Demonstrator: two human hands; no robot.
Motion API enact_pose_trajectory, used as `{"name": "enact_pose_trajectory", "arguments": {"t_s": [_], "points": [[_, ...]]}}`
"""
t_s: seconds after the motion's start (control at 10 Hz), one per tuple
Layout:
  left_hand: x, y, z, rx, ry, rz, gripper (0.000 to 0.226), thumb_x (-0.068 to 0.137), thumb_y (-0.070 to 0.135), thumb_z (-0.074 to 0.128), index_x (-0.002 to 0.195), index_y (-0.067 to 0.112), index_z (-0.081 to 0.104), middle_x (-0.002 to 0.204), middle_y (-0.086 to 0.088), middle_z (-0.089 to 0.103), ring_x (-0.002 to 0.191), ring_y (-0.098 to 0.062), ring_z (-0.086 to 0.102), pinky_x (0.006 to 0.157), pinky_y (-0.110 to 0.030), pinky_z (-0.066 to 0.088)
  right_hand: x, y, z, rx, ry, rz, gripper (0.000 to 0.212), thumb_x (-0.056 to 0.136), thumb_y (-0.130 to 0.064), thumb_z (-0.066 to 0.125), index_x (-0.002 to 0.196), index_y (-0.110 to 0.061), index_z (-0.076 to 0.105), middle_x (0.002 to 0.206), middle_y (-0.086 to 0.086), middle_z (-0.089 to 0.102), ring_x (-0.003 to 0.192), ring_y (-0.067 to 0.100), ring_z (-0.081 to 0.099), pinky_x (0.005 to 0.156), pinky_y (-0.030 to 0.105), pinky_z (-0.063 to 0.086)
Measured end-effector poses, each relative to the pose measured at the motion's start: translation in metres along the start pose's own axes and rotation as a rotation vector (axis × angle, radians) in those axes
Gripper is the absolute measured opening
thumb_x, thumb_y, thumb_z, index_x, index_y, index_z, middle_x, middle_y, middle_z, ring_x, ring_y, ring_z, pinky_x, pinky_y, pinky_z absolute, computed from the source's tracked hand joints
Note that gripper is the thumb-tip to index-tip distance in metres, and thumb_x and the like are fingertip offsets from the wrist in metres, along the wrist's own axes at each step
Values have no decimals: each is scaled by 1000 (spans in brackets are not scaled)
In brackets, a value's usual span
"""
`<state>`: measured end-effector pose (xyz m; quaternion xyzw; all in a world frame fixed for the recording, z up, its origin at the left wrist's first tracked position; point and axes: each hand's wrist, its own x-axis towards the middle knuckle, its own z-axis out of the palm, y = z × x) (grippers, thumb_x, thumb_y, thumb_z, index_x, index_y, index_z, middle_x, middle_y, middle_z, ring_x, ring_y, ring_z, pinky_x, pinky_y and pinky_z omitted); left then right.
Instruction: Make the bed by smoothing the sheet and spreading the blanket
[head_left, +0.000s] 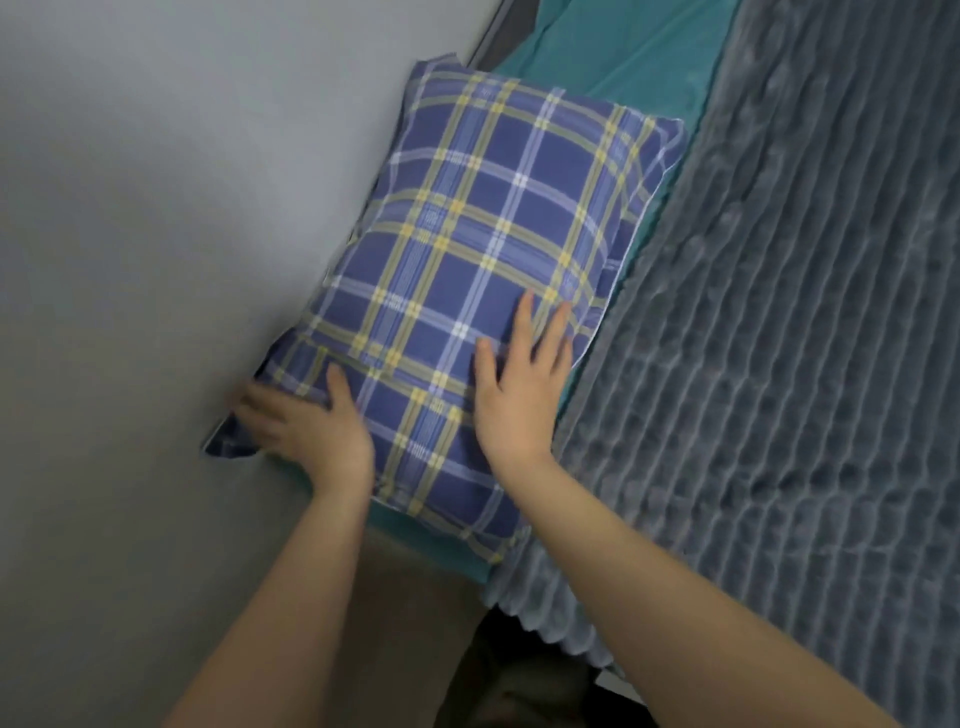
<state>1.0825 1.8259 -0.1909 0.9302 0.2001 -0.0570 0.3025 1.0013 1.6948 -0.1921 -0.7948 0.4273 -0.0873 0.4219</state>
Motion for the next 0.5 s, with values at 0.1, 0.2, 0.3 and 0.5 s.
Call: {"name": "enact_pose_trajectory", "arguments": {"t_s": [0.1, 0.2, 0.3, 0.5], "points": [[-7, -5, 7, 251, -261, 401, 57, 101, 41, 30, 153, 26, 12, 162, -7, 7, 148, -34, 4, 117, -52, 9, 0, 15, 10, -121, -234, -32, 70, 97, -59, 28, 150, -37, -14, 157, -2, -28, 146, 28, -21, 119, 48, -1], [4, -4, 2, 305, -497, 370, 55, 101, 39, 30, 153, 33, 12, 162, -1, 9, 147, -33, 13, 117, -52, 21, 14, 32, -3, -169, -428, -34, 75, 98, -54, 35, 149, -36, -16, 156, 0, -30, 146, 32, -18, 119, 50, 16], [9, 2, -16, 283, -525, 388, 55, 100, 37, 36, 152, 34, 18, 161, -1, 16, 144, -31, 23, 114, -47, 24, 16, 29, -31, -113, -514, -26, 78, 98, -46, 45, 149, -41, -14, 157, -6, -27, 149, 28, 6, 95, 41, 49], [-48, -23, -66, 274, -588, 450, 60, 99, 27, 49, 152, 28, 21, 162, 1, 8, 144, -26, 26, 113, -41, 28, -53, 47, -148, 252, -189, 11, 69, 99, -40, 46, 154, -30, 5, 158, -21, 8, 132, -15, 11, 107, 8, 13]]}}
